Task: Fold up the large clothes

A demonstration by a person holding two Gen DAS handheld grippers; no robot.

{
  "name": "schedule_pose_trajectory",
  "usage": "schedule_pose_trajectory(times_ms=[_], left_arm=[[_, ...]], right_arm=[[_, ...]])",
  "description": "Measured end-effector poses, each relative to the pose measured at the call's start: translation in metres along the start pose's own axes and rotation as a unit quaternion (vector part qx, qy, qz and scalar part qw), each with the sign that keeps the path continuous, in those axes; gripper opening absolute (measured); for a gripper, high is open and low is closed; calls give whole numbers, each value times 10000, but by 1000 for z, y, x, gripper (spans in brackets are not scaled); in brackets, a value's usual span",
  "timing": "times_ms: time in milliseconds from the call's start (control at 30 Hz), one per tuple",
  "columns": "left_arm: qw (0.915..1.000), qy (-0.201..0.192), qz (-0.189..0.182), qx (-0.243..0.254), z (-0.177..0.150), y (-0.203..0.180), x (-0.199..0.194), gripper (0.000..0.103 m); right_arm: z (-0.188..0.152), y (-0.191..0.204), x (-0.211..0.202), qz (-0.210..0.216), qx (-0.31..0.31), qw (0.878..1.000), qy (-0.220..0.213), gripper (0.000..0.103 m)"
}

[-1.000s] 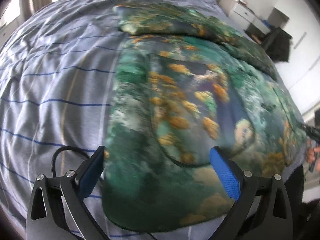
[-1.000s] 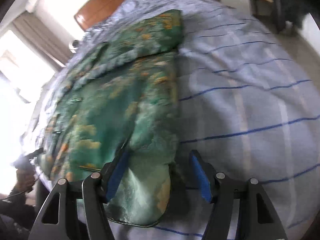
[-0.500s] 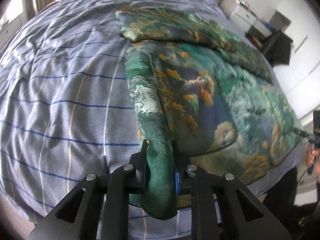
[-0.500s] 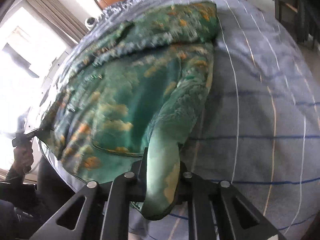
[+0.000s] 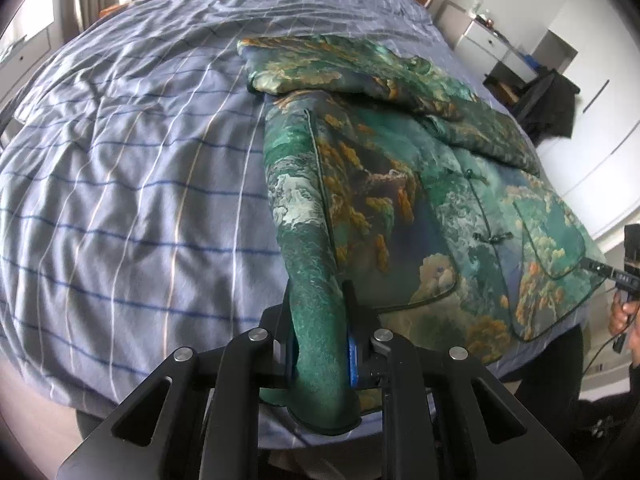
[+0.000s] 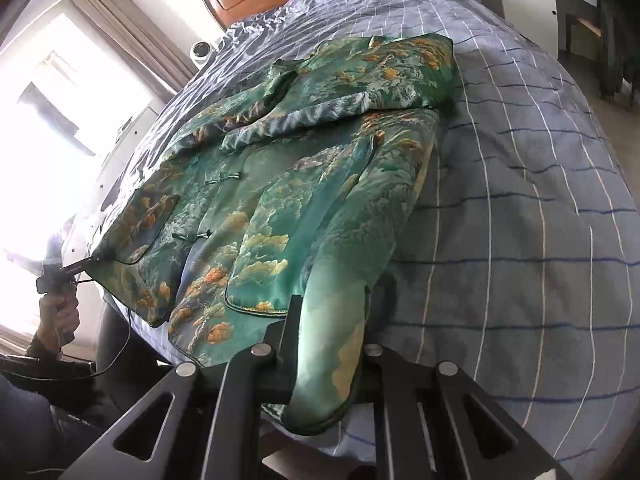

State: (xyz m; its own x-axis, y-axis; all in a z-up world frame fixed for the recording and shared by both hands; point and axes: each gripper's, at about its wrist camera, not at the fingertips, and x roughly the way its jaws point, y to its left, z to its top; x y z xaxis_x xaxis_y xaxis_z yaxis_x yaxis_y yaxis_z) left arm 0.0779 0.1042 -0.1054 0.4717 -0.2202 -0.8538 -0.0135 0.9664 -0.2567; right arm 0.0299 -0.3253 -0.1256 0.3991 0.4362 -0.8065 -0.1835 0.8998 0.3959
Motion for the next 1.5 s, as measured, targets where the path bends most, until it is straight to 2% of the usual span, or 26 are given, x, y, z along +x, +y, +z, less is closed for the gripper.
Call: schedule_pose_trajectory(times_ms=[367, 933, 1300, 1400, 1500], left_arm=[[9998, 159, 76, 9, -13, 2, -1, 17], [9995, 291, 113, 89, -24, 2, -12, 16], [9960, 819, -116, 336, -71, 8, -59, 13], [9979, 501, -420, 31, -57, 13, -85, 13], [9965, -78, -785, -291, -19, 21, -108, 12]], right_arm=[[20, -20, 11, 143, 224, 9995, 148, 13], [23, -16, 13, 162, 96, 9995, 239, 13], [21, -3, -6, 311, -186, 9972, 651, 13], [24, -4, -21, 603, -118, 9961, 630, 12], [49, -17, -39, 1062, 261, 9938, 178, 12]])
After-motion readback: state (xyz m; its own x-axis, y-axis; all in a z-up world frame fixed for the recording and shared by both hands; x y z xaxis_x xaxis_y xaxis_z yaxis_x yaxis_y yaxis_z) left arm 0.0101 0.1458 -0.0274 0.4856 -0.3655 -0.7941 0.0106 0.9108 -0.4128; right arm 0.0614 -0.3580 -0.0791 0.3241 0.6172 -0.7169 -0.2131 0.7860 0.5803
